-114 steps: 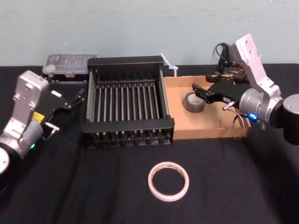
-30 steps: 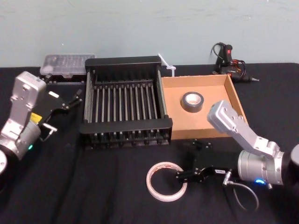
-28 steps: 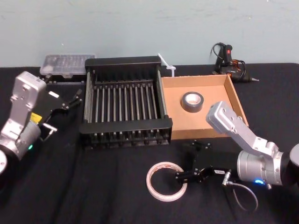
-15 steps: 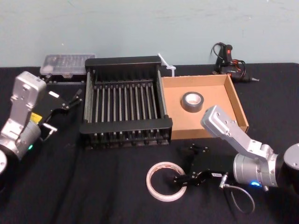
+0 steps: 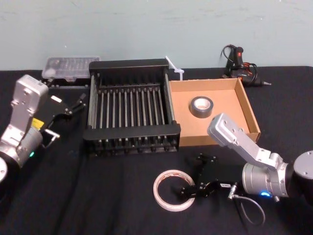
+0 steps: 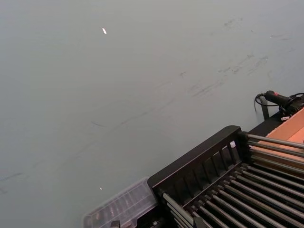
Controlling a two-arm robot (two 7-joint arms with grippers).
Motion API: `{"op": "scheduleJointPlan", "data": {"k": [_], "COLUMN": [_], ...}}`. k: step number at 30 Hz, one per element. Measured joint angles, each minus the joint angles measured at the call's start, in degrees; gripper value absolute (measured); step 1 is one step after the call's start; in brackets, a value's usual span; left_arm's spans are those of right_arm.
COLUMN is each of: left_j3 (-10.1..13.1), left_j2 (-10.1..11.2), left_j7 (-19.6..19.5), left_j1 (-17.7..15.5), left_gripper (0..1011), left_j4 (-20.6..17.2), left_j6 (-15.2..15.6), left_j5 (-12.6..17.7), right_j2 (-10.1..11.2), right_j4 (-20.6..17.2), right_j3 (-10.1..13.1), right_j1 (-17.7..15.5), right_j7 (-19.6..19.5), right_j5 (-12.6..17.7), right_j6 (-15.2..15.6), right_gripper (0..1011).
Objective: Pick up the white tape and place it into the black box , Pick up the silver tape and place it into the brown box.
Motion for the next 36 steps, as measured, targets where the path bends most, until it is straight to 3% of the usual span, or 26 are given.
{"op": "scheduleJointPlan", "data": {"k": [36], "left_j3": [0.0], "left_j2": [0.0], "left_j7": [0.0], "left_j1": [0.0], "left_gripper": [1001], "left_j4": [0.0], "left_j6": [0.0], "left_j5": [0.0], "right_j2": [-0.6], "right_j4": [1.4], "right_j3": [-1.0], "right_j1": [0.8], "right_j7": [0.8], "right_j5": [-1.0], "right_j6": [0.2], "right_gripper": [1002]}}
